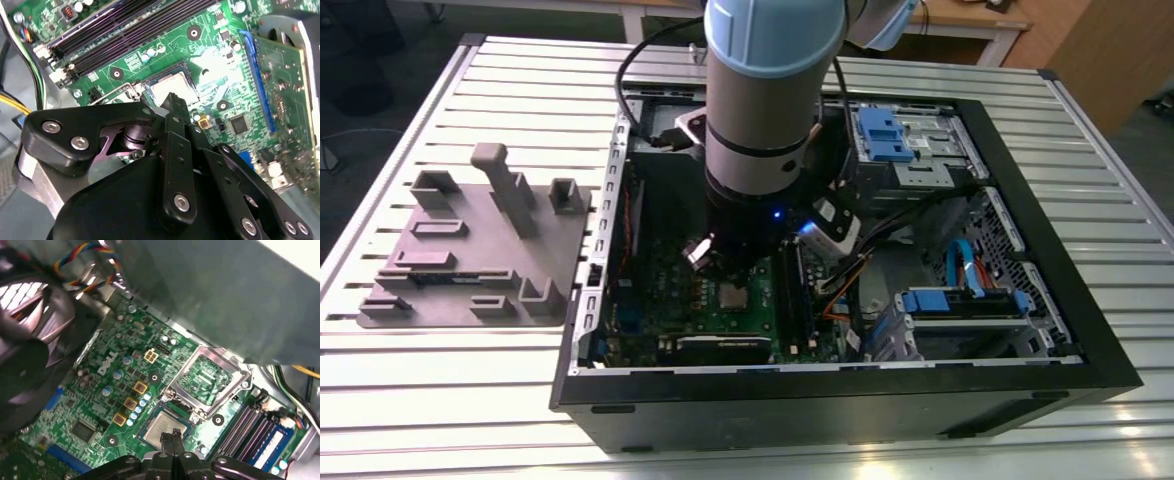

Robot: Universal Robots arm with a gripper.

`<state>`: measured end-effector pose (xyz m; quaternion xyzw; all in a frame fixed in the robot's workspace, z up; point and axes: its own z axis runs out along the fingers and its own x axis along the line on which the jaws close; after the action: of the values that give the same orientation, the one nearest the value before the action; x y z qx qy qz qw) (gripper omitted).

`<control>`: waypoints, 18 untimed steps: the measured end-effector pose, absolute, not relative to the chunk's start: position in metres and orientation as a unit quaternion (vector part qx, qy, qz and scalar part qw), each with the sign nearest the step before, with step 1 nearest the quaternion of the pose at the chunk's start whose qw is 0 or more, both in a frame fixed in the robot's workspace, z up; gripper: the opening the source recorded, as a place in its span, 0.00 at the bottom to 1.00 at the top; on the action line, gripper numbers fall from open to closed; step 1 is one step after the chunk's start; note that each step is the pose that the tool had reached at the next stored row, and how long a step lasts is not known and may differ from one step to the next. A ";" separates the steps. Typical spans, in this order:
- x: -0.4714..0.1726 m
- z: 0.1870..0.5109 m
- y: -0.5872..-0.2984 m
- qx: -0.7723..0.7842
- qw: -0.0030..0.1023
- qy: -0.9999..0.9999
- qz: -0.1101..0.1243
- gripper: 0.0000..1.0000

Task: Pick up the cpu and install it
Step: 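Close the cpu cover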

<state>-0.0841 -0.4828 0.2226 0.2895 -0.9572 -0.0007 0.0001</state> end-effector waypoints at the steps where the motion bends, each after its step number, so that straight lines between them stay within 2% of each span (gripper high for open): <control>1: -0.084 0.223 -0.483 0.298 0.000 -0.955 -0.001 0.10; 18: -0.060 0.221 -0.479 0.332 -0.002 -0.943 -0.009 0.10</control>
<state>-0.0603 -0.4792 0.2209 0.3319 -0.9433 -0.0086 -0.0022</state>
